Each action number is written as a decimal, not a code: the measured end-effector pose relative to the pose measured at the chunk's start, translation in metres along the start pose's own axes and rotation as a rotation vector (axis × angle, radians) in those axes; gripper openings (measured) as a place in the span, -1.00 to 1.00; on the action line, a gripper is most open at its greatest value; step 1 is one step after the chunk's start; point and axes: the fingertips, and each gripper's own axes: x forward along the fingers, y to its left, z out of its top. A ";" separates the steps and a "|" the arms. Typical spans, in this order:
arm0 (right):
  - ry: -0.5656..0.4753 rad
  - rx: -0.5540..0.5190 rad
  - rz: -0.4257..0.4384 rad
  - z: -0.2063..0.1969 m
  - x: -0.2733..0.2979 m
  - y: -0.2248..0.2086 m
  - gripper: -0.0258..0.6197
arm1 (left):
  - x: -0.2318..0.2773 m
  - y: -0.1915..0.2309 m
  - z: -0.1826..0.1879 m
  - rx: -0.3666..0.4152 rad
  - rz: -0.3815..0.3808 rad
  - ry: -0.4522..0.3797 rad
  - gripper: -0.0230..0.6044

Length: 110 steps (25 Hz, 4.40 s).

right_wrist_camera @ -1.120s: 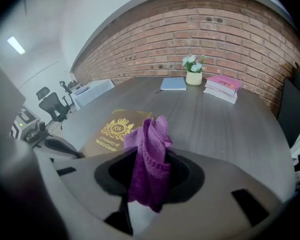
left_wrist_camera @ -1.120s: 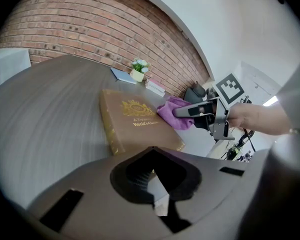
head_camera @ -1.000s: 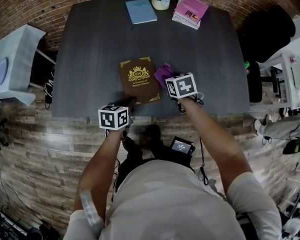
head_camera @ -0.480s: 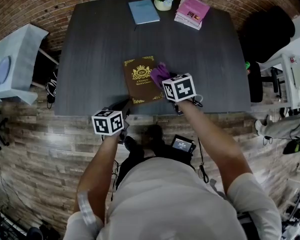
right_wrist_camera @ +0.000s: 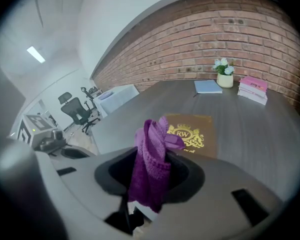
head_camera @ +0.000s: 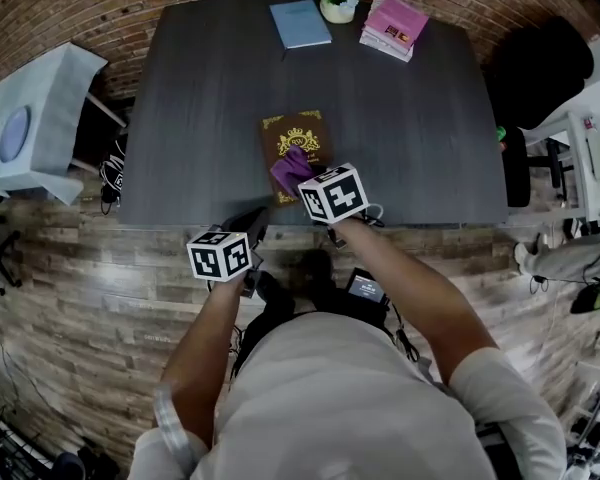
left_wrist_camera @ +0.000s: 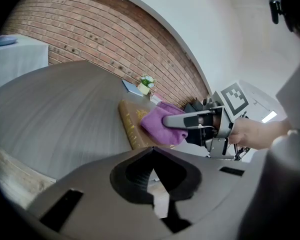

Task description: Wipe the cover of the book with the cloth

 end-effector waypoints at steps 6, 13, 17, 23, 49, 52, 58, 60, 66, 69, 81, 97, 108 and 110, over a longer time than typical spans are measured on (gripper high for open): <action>0.013 -0.001 0.056 -0.005 0.013 0.031 -0.51 | -0.013 0.003 -0.008 -0.014 -0.003 0.000 -0.91; 0.049 -0.004 0.056 -0.021 0.025 0.037 -0.50 | -0.018 0.005 -0.011 -0.015 -0.003 0.003 -0.91; 0.041 0.009 0.047 -0.020 0.023 0.031 -0.50 | -0.015 0.005 -0.009 -0.011 -0.009 0.006 -0.91; 0.037 0.014 0.025 -0.025 0.015 0.021 -0.50 | -0.009 0.002 -0.007 -0.020 -0.025 0.004 -0.91; 0.025 0.076 -0.119 -0.045 -0.031 -0.072 -0.50 | 0.039 -0.040 0.010 0.005 -0.108 0.022 -0.90; 0.025 0.075 -0.139 -0.048 -0.038 -0.082 -0.50 | 0.044 -0.046 0.012 0.005 -0.123 0.019 -0.90; 0.030 0.066 -0.184 -0.054 -0.050 -0.102 -0.51 | 0.053 -0.057 0.016 0.003 -0.148 0.016 -0.90; 0.028 0.069 -0.201 -0.055 -0.055 -0.109 -0.51 | 0.056 -0.060 0.018 -0.001 -0.158 0.014 -0.90; -0.021 -0.006 -0.265 -0.042 -0.076 -0.117 -0.51 | 0.063 -0.075 0.027 -0.050 -0.207 -0.002 -0.65; -0.057 -0.124 -0.270 -0.026 -0.081 -0.102 -0.50 | 0.065 -0.087 0.039 -0.096 -0.253 -0.030 -0.56; -0.016 -0.572 -0.205 -0.016 -0.034 -0.021 -0.50 | 0.060 -0.073 0.056 -0.268 -0.312 -0.092 -0.19; -0.011 -0.631 0.095 -0.036 -0.006 0.054 -0.14 | 0.051 -0.022 0.023 -0.440 -0.280 -0.047 -0.09; 0.037 -0.635 0.174 -0.045 -0.006 0.055 -0.02 | 0.061 -0.024 0.021 -0.378 -0.288 0.039 -0.10; 0.065 -0.654 0.166 -0.049 -0.004 0.051 0.00 | 0.062 -0.024 0.022 -0.385 -0.289 0.043 -0.10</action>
